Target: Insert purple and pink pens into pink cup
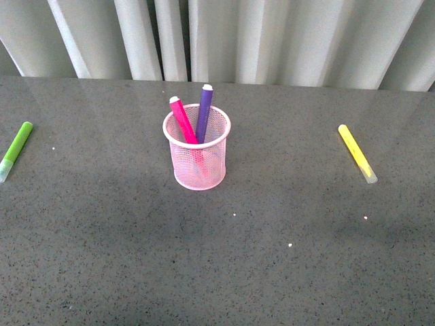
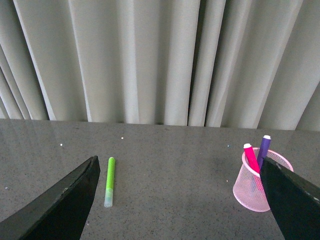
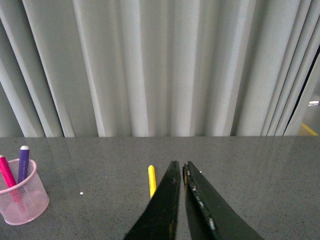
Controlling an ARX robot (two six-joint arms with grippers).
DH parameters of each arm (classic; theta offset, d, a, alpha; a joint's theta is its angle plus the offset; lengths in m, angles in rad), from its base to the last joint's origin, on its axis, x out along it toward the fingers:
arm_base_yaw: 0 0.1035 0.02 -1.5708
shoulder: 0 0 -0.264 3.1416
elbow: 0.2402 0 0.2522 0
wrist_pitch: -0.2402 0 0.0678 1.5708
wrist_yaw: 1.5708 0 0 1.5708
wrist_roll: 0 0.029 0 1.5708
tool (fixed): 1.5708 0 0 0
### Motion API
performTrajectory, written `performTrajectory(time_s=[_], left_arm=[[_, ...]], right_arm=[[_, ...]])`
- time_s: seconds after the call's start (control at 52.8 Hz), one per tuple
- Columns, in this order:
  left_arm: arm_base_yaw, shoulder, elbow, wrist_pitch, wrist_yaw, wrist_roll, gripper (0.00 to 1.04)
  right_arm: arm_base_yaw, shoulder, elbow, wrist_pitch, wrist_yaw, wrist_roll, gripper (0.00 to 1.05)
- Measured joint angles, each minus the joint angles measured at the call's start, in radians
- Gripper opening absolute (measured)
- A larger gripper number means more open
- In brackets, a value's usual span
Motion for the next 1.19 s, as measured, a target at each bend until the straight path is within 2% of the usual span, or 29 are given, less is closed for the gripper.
performTrajectory(time_s=[0.455,0.568,0.644,1.194], left_arm=[[0.0,0.0,0.0,0.0,0.0,0.0,0.98],[0.0,0.0,0.0,0.0,0.0,0.0,0.98],[0.0,0.0,0.0,0.0,0.0,0.0,0.98],[0.0,0.0,0.0,0.0,0.0,0.0,0.98]], right_arm=[[0.0,0.0,0.0,0.0,0.0,0.0,0.78],[0.0,0.0,0.0,0.0,0.0,0.002,1.0],[0.0,0.0,0.0,0.0,0.0,0.003,0.97],[0.0,0.0,0.0,0.0,0.0,0.003,0.98]])
